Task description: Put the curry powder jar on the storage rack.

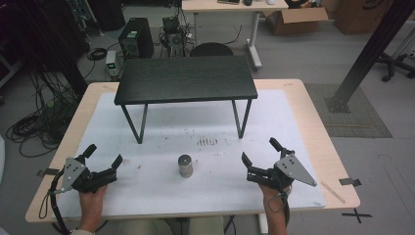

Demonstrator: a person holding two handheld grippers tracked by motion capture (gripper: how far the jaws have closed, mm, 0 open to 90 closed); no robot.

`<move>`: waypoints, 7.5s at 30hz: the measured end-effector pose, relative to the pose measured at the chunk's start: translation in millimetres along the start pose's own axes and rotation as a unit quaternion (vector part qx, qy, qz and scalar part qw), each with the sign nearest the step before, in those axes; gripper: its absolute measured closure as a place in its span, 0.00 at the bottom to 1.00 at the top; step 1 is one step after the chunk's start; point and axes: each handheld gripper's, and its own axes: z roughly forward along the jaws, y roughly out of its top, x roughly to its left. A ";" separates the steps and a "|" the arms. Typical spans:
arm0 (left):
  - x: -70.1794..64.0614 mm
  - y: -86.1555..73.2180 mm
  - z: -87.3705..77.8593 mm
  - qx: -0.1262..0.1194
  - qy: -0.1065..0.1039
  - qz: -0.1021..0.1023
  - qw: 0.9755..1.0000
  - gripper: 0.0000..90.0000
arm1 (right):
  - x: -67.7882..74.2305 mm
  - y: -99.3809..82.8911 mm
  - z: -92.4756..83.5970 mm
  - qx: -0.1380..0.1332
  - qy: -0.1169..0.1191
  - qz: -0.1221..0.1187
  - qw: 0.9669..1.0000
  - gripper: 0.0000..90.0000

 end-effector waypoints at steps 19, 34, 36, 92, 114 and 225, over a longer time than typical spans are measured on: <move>0.0 0.0 0.1 0.000 0.000 0.000 1.000 0.00 | 32.5 8.8 23.2 0.010 0.061 -0.005 0.998 0.00; -0.1 0.0 0.0 0.000 0.000 0.001 1.000 0.00 | 56.9 12.1 42.8 0.016 0.106 -0.010 0.994 0.00; 0.0 0.0 0.0 0.000 0.000 0.001 1.000 0.00 | 59.9 11.6 45.1 0.018 0.111 -0.009 0.994 0.00; -0.1 -0.1 -0.1 -0.002 0.000 0.000 1.000 0.00 | 122.1 -43.6 110.0 0.152 0.213 -0.005 0.965 0.07; -0.1 -0.1 -0.1 -0.001 0.000 0.001 1.000 0.00 | 120.6 -43.6 112.2 0.161 0.247 -0.002 0.955 0.53; 0.0 -0.1 -0.2 -0.002 -0.001 -0.001 1.000 0.00 | 52.3 206.0 206.7 0.079 0.283 0.004 0.956 0.54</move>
